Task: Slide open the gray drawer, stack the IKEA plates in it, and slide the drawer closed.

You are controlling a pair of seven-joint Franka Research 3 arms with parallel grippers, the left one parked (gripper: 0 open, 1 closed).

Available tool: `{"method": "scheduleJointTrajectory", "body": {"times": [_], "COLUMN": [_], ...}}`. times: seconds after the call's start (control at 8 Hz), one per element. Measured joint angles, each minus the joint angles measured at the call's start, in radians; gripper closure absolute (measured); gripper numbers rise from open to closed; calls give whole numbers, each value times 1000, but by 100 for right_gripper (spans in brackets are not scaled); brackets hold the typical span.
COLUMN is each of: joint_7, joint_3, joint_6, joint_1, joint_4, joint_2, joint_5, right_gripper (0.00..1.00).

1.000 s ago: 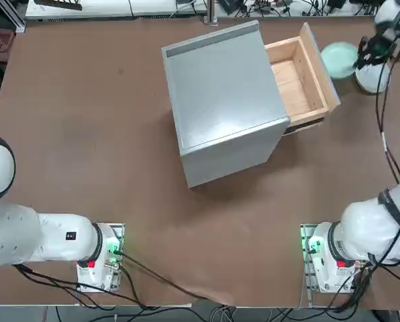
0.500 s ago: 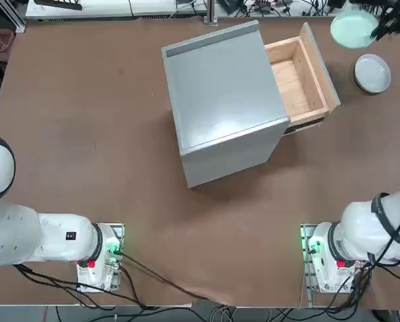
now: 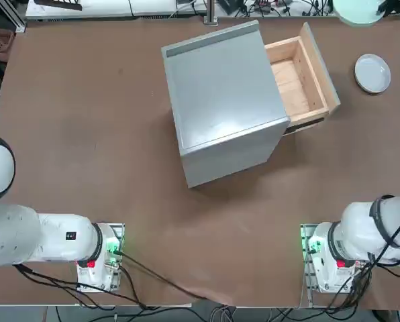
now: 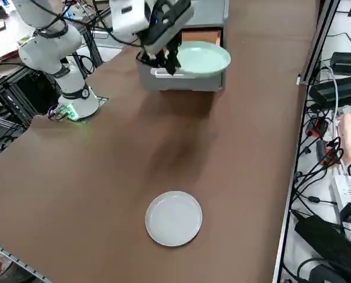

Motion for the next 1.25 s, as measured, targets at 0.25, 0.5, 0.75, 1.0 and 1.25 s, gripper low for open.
{"method": "scheduleJointTrajectory", "body": {"times": [0.25,0.5,0.75,1.0,1.25], "joint_7": [0,0,-1,4,6], "joint_3": [5,8,9,11,11], "joint_6": [-17,-16,-14,-7,2], "joint_1": [82,163,232,312,361], "joint_4": [-71,-183,-256,-288,-305], "joint_2": [-65,-127,-166,-178,-178], "joint_5": [-1,-9,-66,-126,-131], "right_gripper": [100,100,100,100,100]}}
